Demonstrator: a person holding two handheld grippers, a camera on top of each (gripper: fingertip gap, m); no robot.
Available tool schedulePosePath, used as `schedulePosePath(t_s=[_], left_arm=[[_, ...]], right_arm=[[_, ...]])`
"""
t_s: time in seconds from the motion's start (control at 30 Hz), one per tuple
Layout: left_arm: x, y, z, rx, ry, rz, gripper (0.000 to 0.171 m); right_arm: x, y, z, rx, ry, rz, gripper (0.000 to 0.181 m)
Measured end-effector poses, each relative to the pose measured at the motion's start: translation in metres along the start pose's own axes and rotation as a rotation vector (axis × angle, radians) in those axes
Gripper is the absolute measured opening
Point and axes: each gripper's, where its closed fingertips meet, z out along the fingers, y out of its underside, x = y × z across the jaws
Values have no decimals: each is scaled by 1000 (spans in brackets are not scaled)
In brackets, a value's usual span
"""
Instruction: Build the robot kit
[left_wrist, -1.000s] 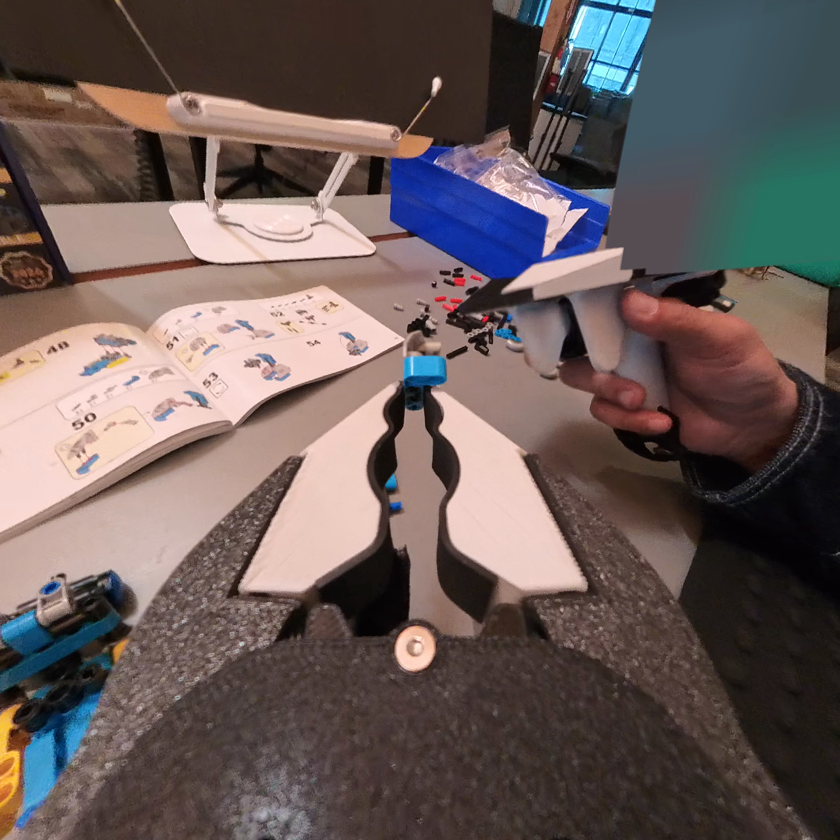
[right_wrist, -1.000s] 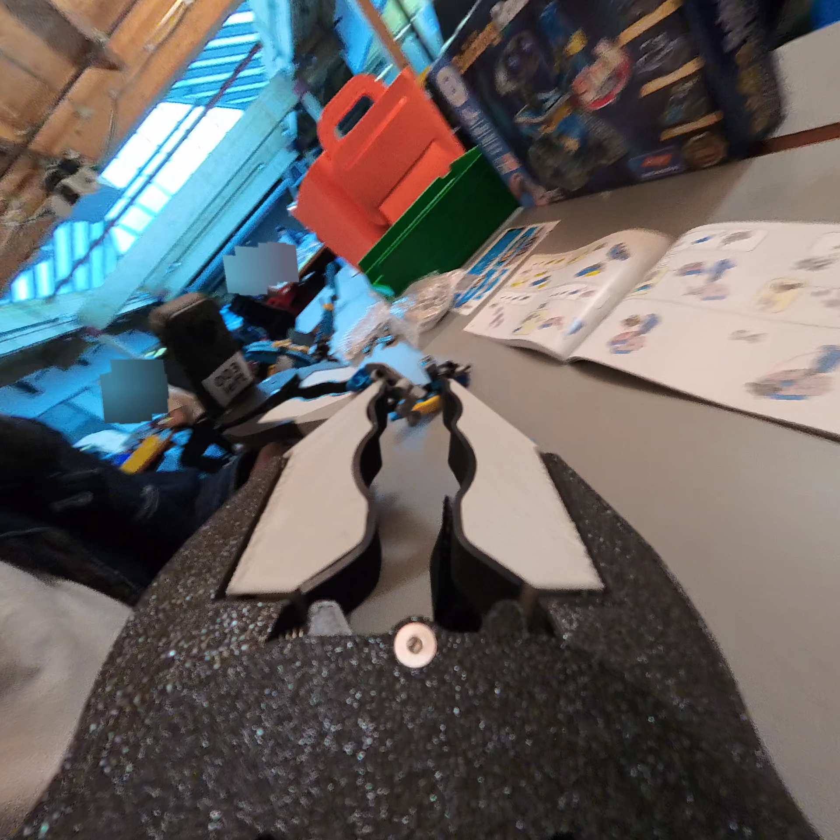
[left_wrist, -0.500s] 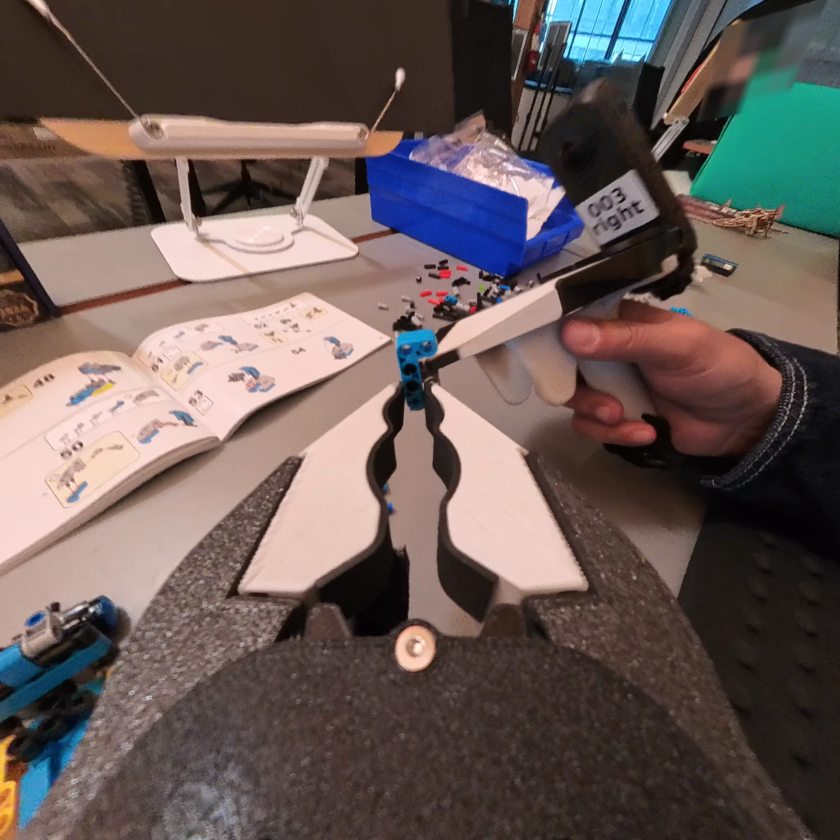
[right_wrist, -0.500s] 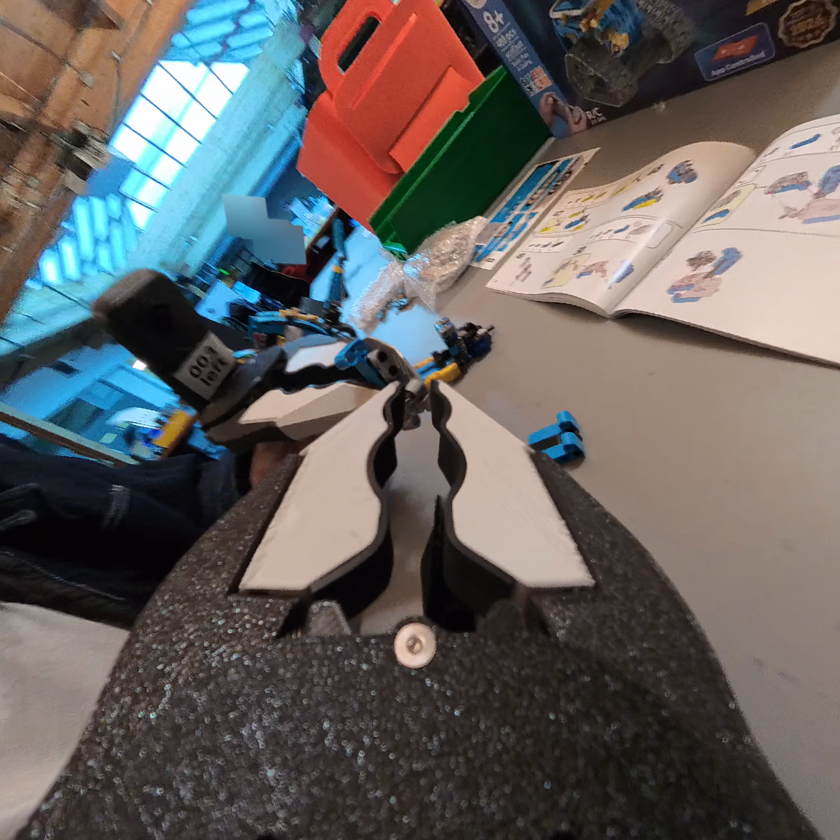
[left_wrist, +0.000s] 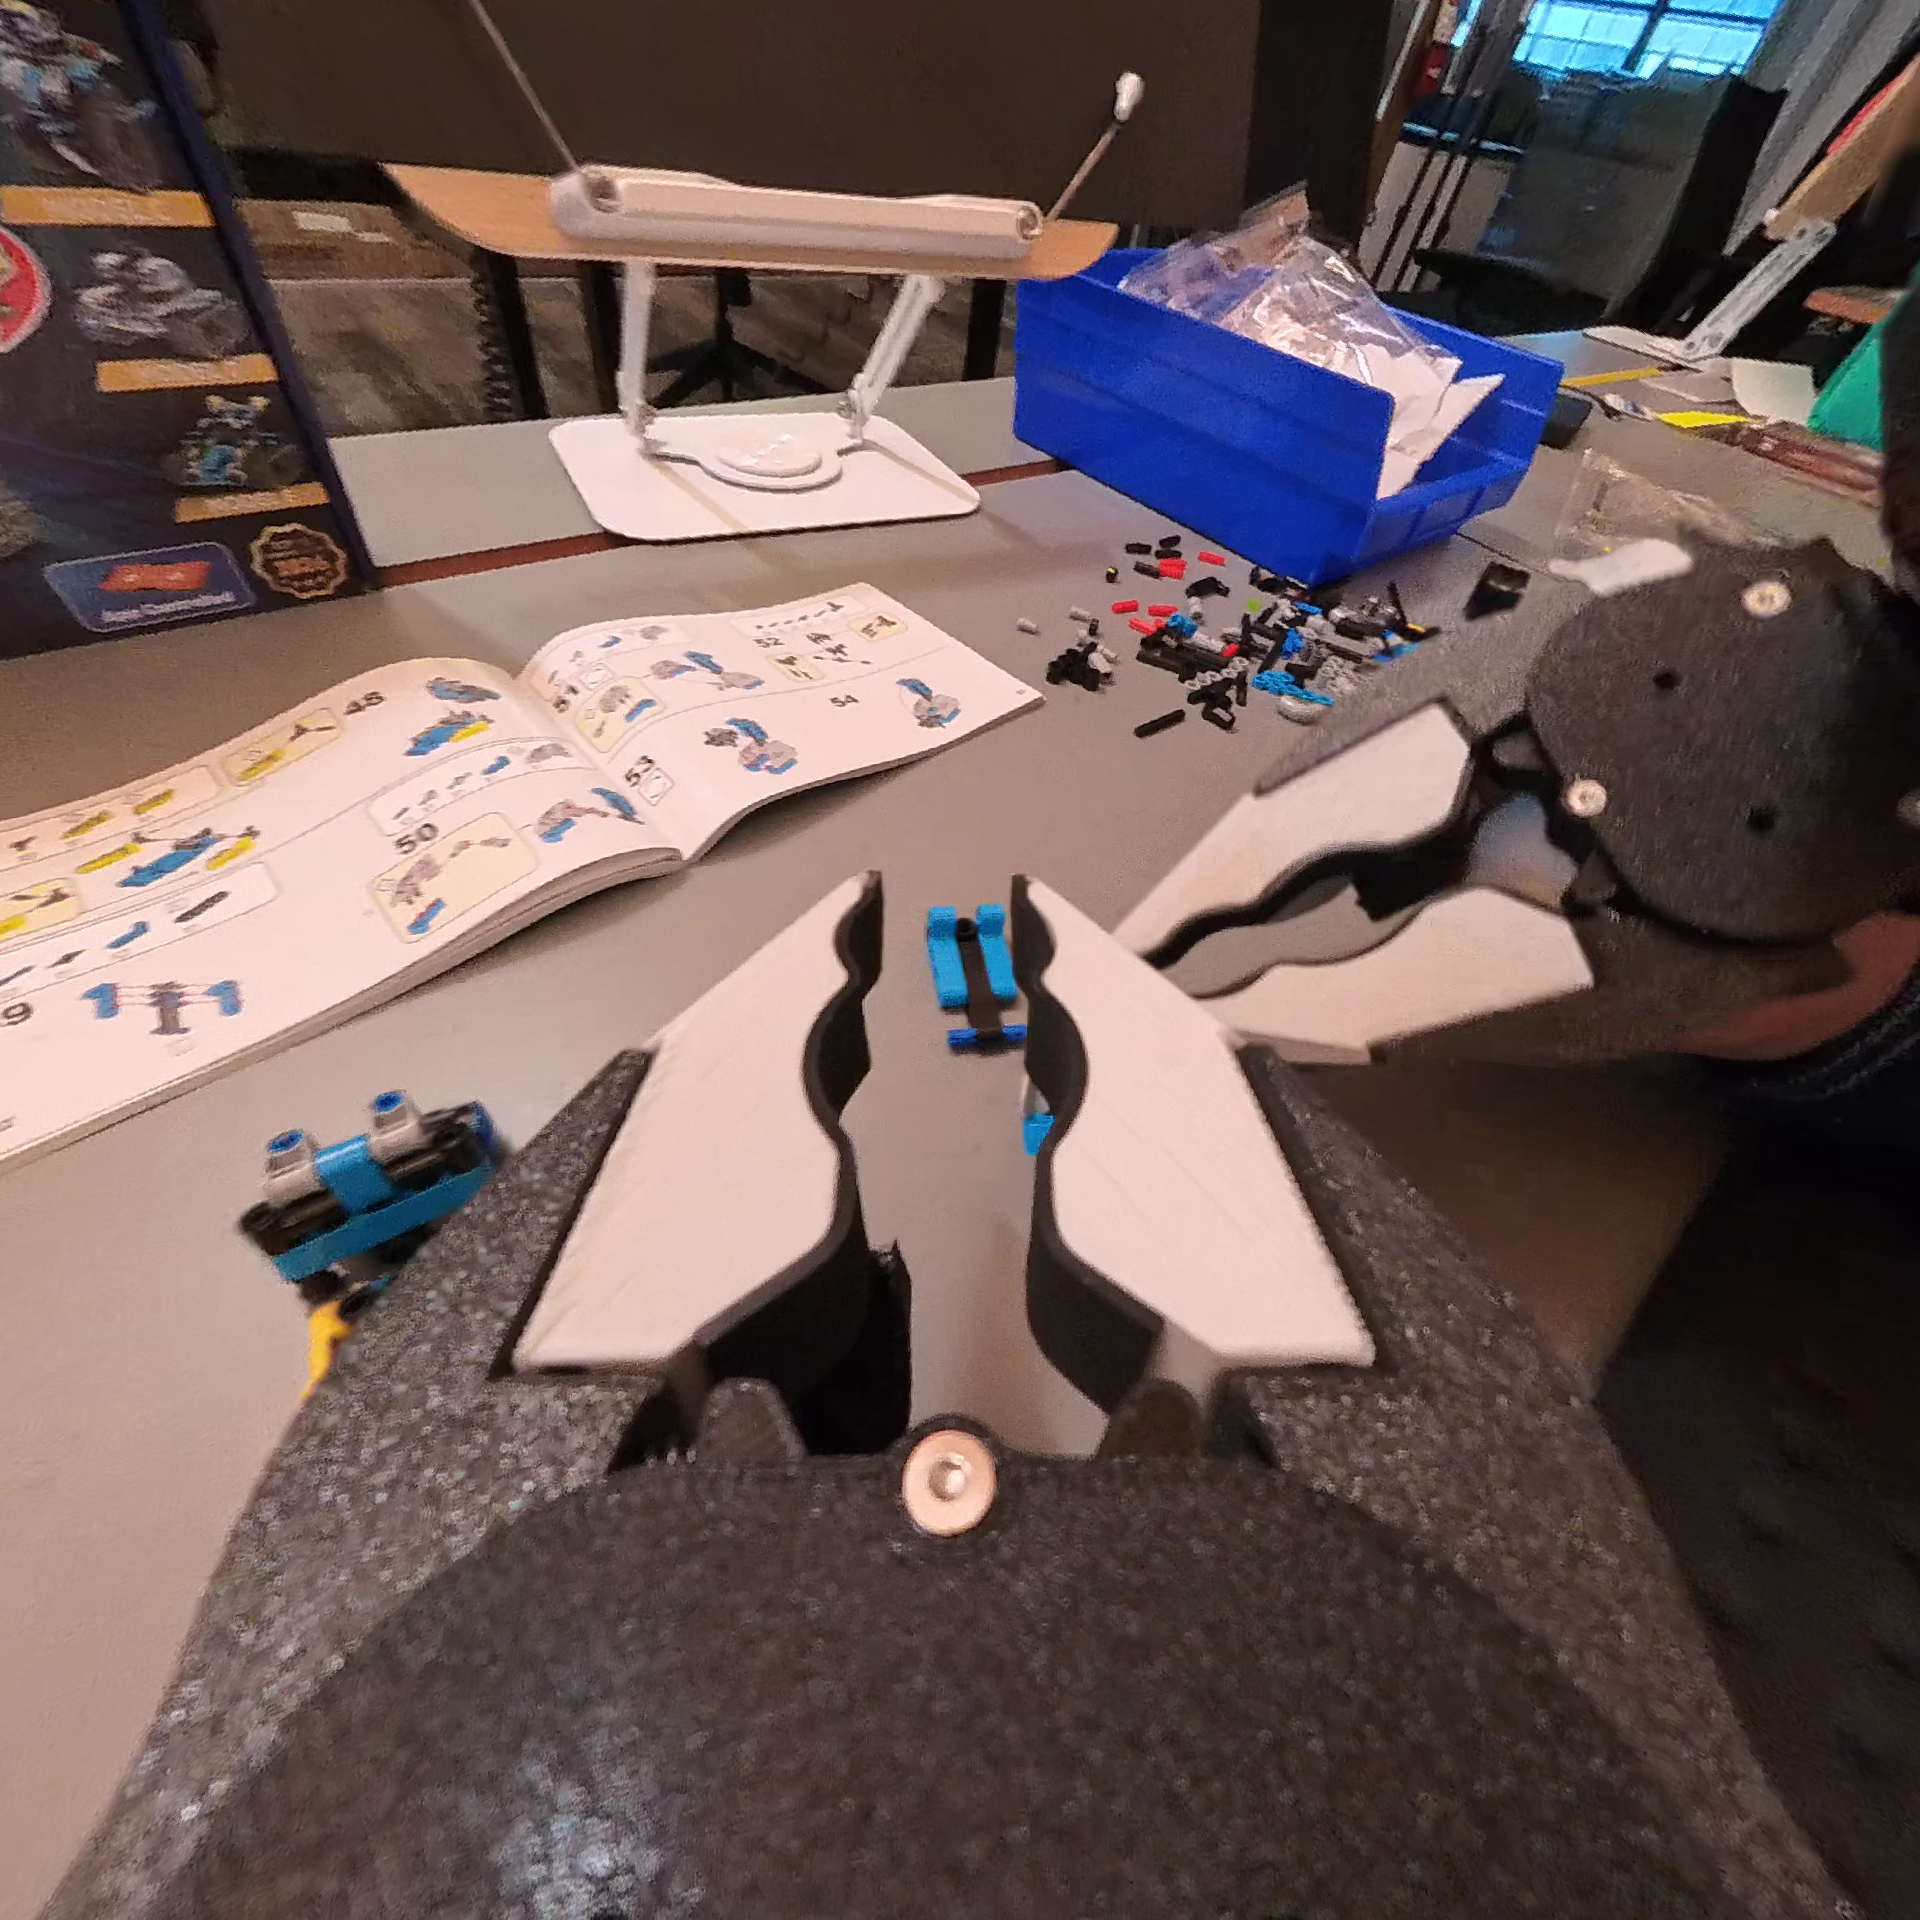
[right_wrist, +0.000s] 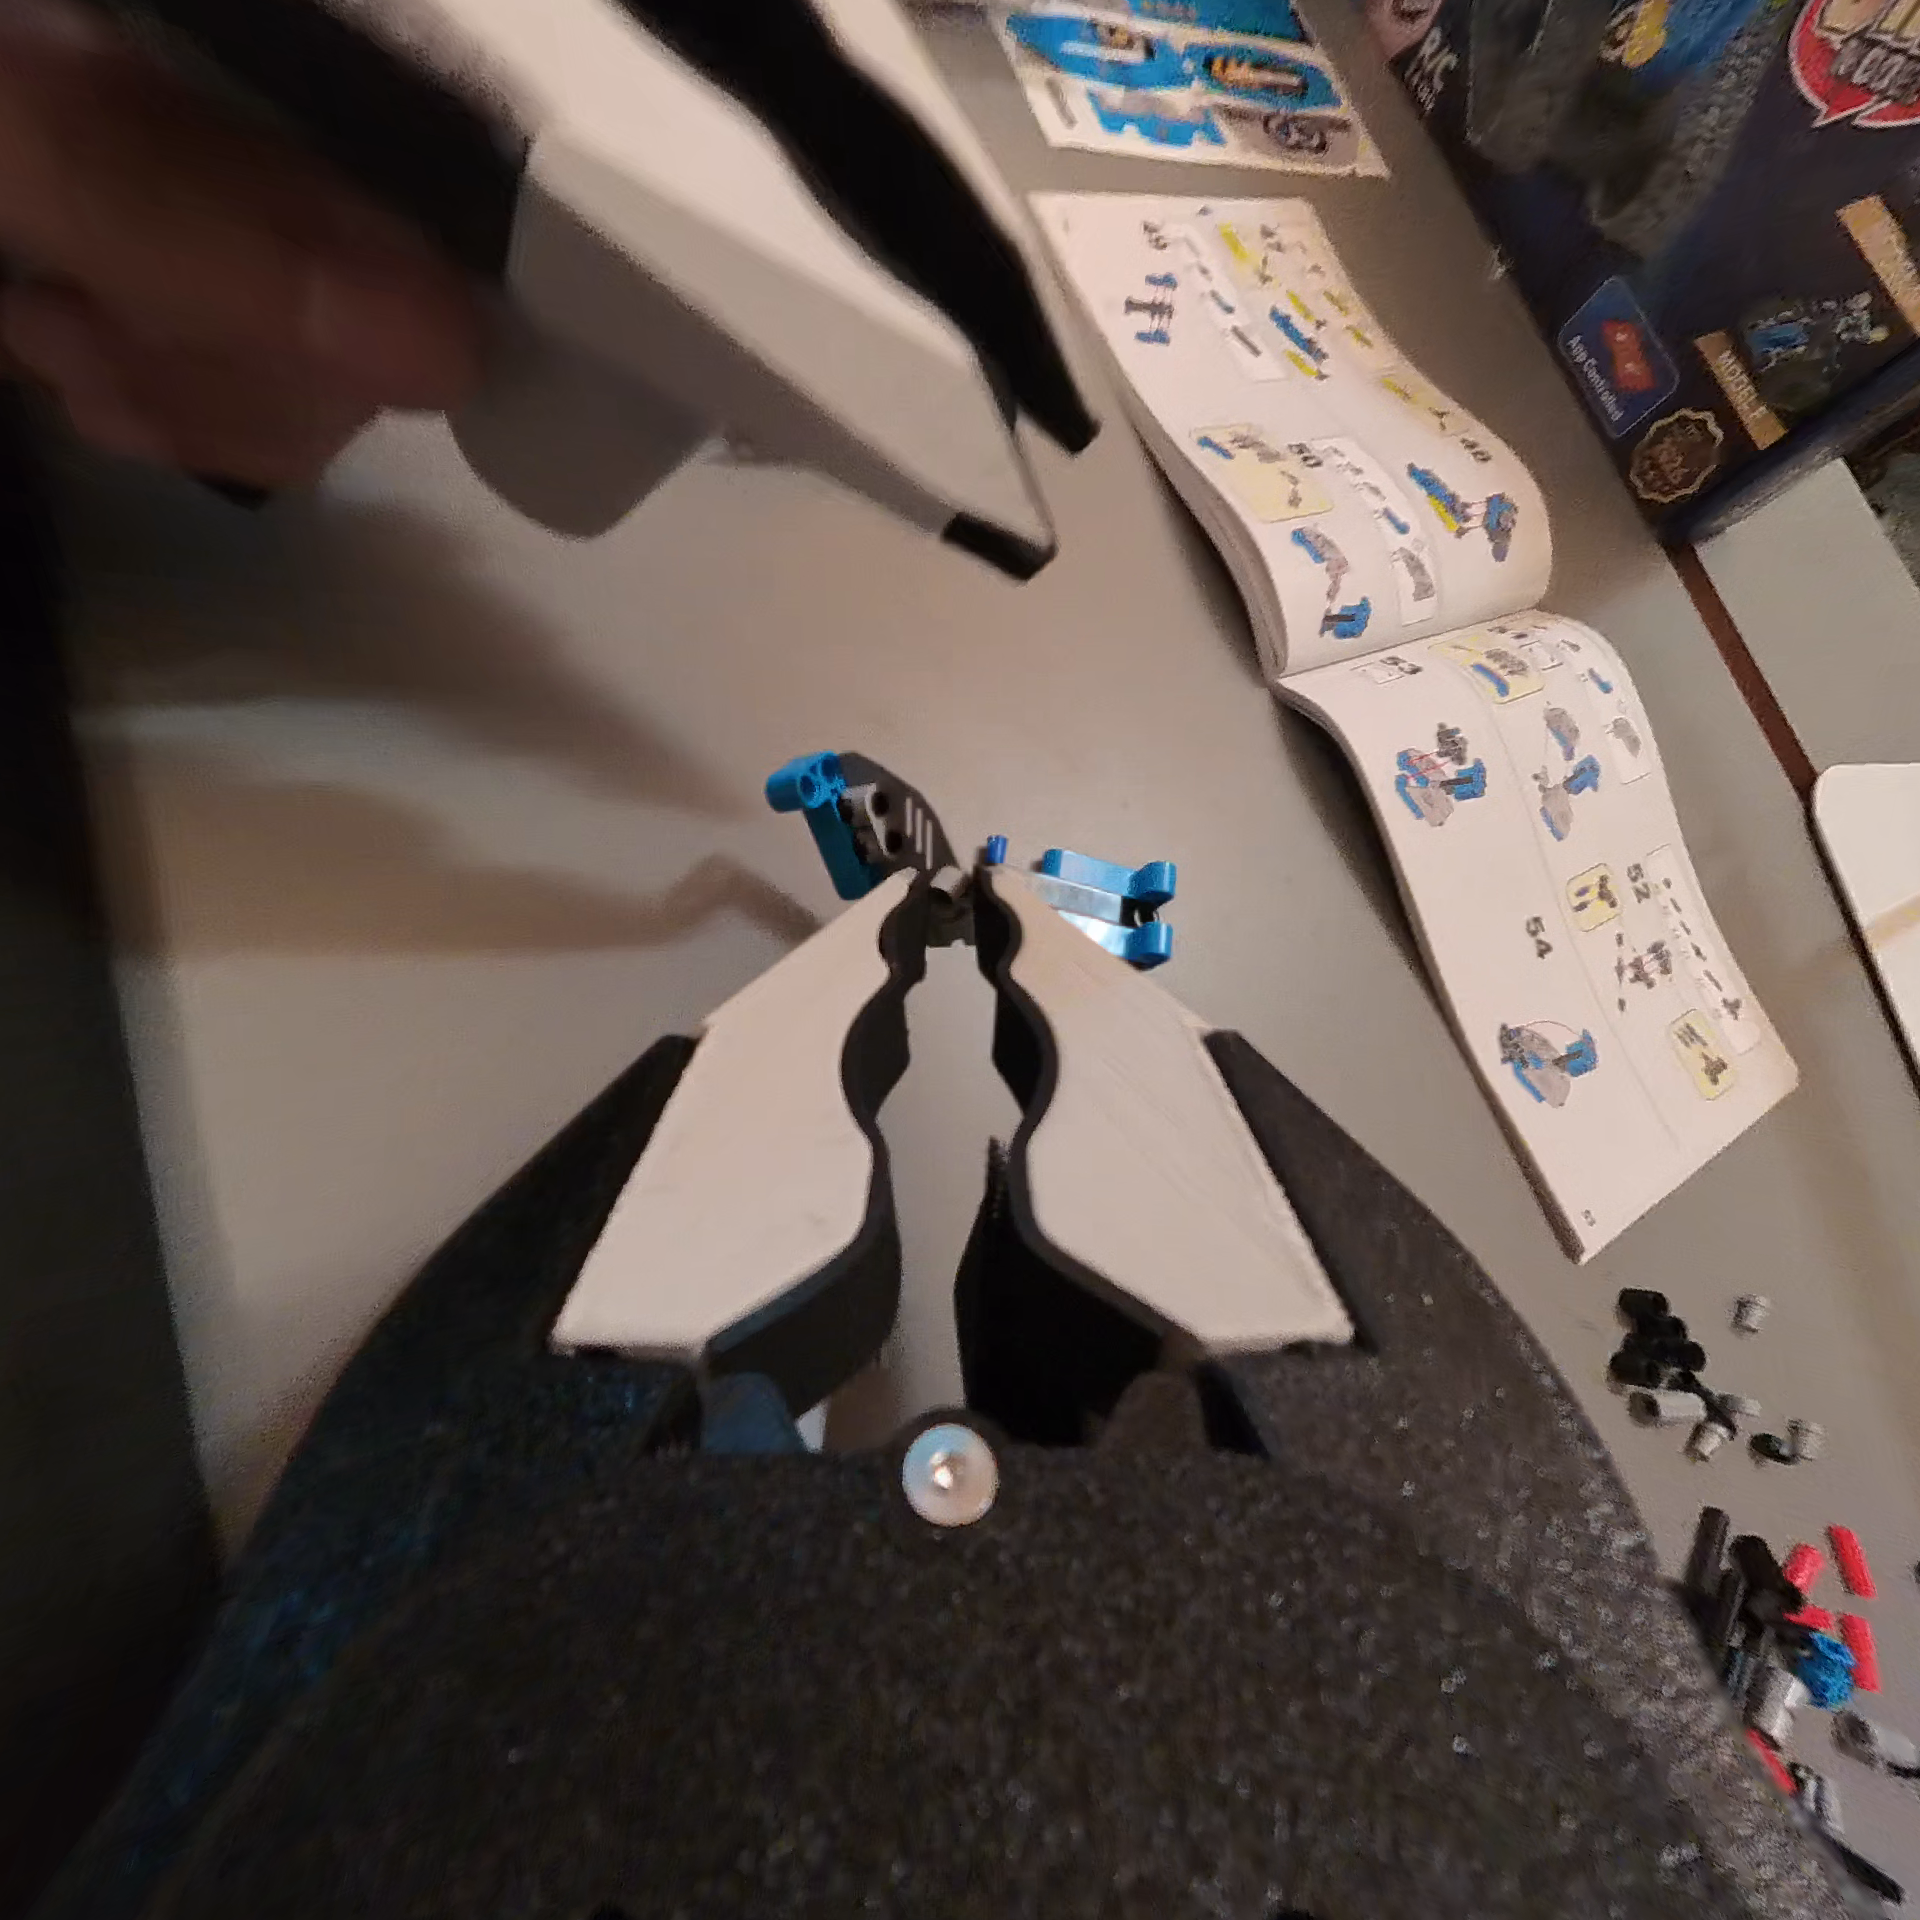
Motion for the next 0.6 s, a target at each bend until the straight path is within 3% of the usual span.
schedulePosePath(t_s=[0.27,0.37,0.47,0.6], left_arm=[[1,11,5,-59,7,7,24],[9,13,6,-71,44,33,24],[18,19,8,-99,96,36,23],[29,30,13,-157,139,73,23]], right_arm=[[-11,5,8,-8,-56,54,8],[-3,6,-16,52,-94,188,17],[3,29,-51,59,-149,319,21],[-9,64,-58,-13,-161,349,24]])
